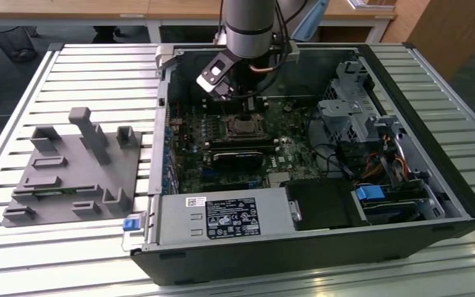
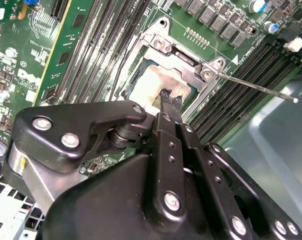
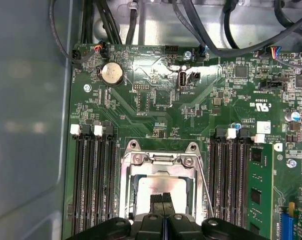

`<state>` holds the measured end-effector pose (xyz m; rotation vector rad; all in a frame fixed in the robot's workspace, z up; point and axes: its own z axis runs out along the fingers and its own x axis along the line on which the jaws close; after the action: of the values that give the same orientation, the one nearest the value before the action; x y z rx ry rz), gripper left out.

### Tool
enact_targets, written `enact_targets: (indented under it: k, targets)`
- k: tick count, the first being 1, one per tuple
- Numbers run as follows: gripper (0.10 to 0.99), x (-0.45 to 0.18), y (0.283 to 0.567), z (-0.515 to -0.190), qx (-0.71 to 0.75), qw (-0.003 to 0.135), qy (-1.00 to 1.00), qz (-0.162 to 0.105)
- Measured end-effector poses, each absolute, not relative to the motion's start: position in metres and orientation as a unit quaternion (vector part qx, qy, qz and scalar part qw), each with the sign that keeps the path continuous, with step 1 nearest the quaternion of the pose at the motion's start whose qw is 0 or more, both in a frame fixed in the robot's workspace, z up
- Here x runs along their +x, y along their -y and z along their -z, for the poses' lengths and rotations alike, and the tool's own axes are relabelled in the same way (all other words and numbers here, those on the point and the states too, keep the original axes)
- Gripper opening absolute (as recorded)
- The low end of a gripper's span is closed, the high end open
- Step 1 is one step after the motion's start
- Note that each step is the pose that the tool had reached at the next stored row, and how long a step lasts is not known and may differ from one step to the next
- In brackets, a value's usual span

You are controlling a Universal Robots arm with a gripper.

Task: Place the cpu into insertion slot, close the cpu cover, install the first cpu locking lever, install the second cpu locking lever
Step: 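Install the first cpu locking lever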

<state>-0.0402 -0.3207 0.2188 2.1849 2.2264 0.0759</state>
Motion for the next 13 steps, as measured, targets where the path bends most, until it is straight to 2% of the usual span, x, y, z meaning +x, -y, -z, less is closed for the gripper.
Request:
enact_targets:
  k: [13]
  targets:
    - [0.106, -0.040, 0.321, -0.260, 0.700, 0.011, -0.713, -0.024]
